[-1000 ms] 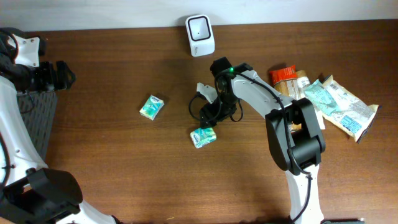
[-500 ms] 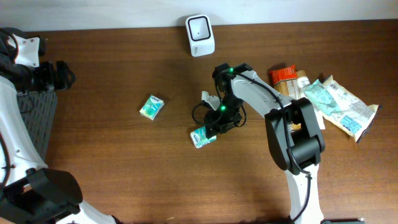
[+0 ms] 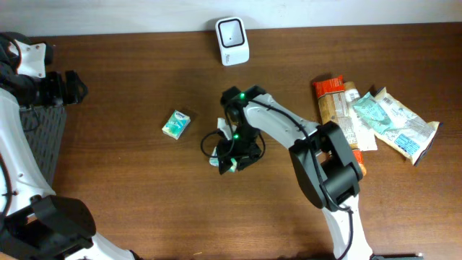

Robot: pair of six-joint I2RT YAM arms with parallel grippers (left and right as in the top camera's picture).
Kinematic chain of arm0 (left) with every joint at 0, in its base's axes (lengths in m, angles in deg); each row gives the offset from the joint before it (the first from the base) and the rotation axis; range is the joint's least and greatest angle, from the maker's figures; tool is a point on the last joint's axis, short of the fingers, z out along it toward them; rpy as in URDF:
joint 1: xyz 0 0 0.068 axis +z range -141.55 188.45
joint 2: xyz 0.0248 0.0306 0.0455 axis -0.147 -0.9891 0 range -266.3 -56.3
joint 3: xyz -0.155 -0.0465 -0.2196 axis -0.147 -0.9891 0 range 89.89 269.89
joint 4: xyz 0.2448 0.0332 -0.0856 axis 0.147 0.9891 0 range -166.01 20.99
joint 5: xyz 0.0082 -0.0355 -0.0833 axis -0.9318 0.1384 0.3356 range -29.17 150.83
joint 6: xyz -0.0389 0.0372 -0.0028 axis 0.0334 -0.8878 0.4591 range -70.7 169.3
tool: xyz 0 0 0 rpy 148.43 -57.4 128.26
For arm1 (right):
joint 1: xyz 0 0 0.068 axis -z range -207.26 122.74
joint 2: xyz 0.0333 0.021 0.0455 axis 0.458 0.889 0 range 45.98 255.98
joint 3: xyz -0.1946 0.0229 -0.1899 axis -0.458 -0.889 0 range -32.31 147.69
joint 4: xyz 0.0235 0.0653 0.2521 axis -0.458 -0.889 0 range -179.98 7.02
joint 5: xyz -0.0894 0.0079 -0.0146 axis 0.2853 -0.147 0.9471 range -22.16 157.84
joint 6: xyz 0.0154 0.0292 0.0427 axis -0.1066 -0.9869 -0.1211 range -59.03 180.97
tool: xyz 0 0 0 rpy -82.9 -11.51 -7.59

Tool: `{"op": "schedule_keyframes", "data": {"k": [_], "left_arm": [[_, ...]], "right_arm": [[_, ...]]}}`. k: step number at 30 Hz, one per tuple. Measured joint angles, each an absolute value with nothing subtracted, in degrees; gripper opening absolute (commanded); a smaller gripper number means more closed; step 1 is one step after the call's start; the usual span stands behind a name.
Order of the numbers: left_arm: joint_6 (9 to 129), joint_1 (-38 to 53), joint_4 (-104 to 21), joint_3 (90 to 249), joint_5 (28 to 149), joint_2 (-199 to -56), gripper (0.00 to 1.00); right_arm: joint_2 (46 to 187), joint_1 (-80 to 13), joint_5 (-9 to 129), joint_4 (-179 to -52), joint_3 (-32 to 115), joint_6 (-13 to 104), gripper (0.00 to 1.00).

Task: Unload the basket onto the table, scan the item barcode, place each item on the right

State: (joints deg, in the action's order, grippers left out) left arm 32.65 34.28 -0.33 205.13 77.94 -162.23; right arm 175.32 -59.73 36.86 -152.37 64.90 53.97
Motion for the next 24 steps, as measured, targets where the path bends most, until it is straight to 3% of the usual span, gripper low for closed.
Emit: {"op": "schedule_keyframes", "data": {"k": [11, 24], "left_arm": [[32.7, 34.3, -0.3, 205.1, 77.9, -162.2, 0.99], [32.7, 34.3, -0.3, 205.1, 77.9, -162.2, 0.99]], "right_arm": [[175.4, -50.8, 36.9, -151.7, 68.2, 59.5, 0.65], [175.5, -52.6, 38.3, -145.7, 66.6, 61.8, 0.64]]}}
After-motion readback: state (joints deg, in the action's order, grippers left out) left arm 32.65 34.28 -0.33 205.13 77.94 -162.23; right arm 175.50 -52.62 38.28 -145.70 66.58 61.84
